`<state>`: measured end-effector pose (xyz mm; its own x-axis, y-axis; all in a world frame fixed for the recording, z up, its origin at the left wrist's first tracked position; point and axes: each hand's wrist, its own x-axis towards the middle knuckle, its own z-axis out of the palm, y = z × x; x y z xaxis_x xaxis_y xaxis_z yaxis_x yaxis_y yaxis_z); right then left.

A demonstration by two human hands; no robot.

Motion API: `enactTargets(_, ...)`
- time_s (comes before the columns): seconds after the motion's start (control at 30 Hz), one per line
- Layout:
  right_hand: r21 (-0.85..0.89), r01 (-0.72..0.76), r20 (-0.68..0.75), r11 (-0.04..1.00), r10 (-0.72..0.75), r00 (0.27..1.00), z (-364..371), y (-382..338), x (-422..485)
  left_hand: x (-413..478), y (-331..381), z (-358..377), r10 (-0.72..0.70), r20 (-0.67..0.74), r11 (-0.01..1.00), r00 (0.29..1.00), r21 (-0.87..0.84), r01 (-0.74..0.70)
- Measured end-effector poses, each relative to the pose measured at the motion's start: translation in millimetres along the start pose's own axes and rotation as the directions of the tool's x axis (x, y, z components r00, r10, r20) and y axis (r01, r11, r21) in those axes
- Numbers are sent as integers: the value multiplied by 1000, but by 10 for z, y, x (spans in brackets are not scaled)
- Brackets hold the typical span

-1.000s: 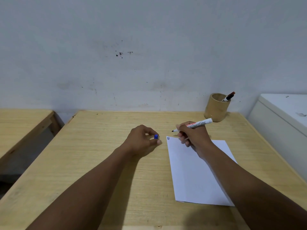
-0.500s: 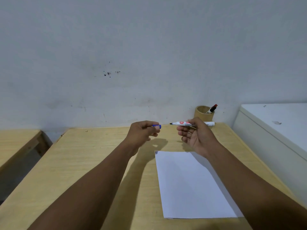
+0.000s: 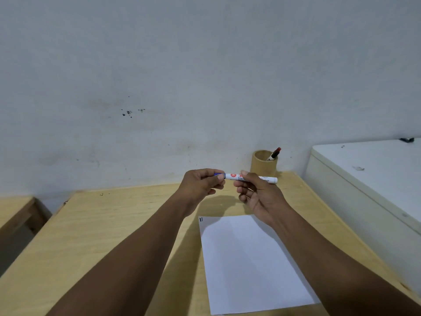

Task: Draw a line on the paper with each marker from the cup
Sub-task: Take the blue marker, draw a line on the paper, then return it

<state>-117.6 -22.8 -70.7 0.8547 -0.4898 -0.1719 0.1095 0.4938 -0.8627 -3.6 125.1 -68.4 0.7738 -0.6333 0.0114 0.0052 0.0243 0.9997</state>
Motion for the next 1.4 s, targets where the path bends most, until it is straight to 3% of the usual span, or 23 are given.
enactTargets(0.2,-127,41,179,991,-17,984,-108,-176,14,71,55,-138,-19,57,1000,998,-13,20)
enactTargets(0.3,-275,110,180,955,-61,982,-232,-365,73,129,153,-216,7,48,997,999,73,-10)
enactTargets(0.33,-399,177,178,900,-113,978,-287,-415,96,152,202,-217,20,46,993,999,114,-25)
enactTargets(0.43,-755,311,273,577,-155,949,-371,-486,146,207,390,-121,80,83,960,993,263,-99)
enactTargets(0.53,-863,361,323,352,-164,932,-325,-509,230,256,584,92,155,133,913,979,360,-193)
enactTargets(0.6,-876,399,326,271,-276,904,-312,-583,322,304,669,218,191,127,916,973,334,-223)
enactTargets(0.73,-846,449,250,287,-530,810,-353,-877,521,462,643,275,201,74,898,977,383,-214)
enactTargets(0.83,-817,418,121,397,-591,798,-383,-1094,705,576,523,285,189,67,882,980,428,-199)
enactTargets(0.9,-828,372,61,419,-592,804,-397,-1169,862,653,448,325,172,65,870,983,458,-183)
enactTargets(1.17,-977,33,-68,212,-452,889,-467,-1065,1301,1007,234,517,122,90,841,988,519,-151)
enactTargets(1.27,-986,14,-60,165,-433,899,-522,-994,1343,1096,191,552,116,102,827,988,541,-153)
enactTargets(1.4,-961,84,-24,264,-383,924,-677,-1003,1303,1180,201,623,131,99,800,986,578,-164)
